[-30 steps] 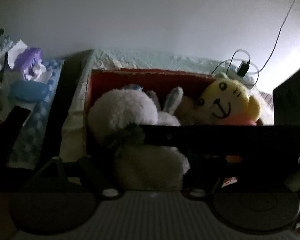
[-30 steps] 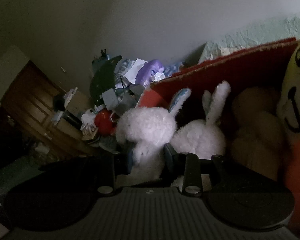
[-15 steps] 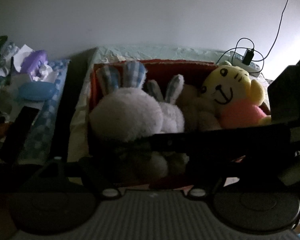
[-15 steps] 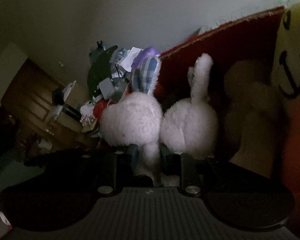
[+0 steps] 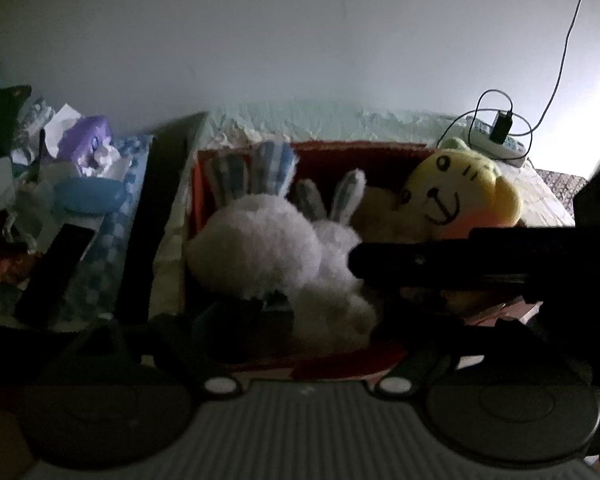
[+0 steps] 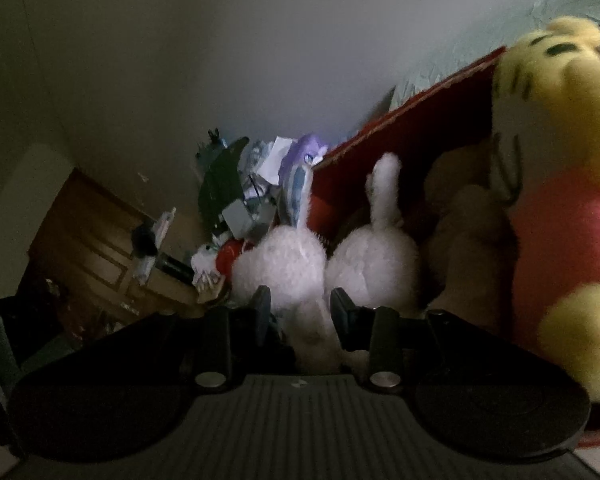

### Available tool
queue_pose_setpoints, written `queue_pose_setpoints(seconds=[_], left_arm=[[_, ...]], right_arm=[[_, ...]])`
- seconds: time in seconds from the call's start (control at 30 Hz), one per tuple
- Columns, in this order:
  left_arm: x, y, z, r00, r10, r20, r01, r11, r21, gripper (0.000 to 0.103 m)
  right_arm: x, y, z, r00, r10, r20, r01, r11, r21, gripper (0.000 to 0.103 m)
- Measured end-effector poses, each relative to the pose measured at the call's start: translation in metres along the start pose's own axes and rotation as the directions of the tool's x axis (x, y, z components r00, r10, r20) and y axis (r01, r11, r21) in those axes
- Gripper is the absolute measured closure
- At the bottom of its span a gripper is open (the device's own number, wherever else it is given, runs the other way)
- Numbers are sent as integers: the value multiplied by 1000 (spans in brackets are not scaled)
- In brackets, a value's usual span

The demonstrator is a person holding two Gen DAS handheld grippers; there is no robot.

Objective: Organize objects
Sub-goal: 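Lower the pink bunny into the red box beside the white bunny, then open the right gripper and withdraw it from the box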

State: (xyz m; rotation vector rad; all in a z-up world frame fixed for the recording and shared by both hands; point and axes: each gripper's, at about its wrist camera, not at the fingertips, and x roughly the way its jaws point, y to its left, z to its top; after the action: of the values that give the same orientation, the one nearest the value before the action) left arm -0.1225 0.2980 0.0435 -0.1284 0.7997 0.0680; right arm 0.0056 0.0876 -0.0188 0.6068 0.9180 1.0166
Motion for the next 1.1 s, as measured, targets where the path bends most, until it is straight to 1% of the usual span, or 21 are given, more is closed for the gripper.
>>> queue_pose_setpoints(seconds=[0.3,0.33,0.57,0.63,0.9,1.1], left_arm=[[3,-19,5,1000,14,-18,-14,1000,0,16],[3,-21,5,1000,20,-20,-20,1000,-2,16],[12,-37,11,995,83,-62,-85,996,-29,16],[14,-43,11,991,115,-76,-118,992,-39,16],[23,-64,10,975,183,-123,-191,980,-61,15],[24,-80,11,970,207,-124,-216,974,-68,12]], right_arm=[[-18,-4,-2,998,39,50,-39,999,1,65],[-21,-6,-2,998,42,54,-42,999,3,66],[-41,-14,-2,995,69,68,-69,998,-2,67],[-47,-15,-1,995,76,68,-76,997,-4,67],[-69,-21,4,995,81,67,-79,997,-27,66],[-83,-30,5,993,93,73,-92,995,-25,67]])
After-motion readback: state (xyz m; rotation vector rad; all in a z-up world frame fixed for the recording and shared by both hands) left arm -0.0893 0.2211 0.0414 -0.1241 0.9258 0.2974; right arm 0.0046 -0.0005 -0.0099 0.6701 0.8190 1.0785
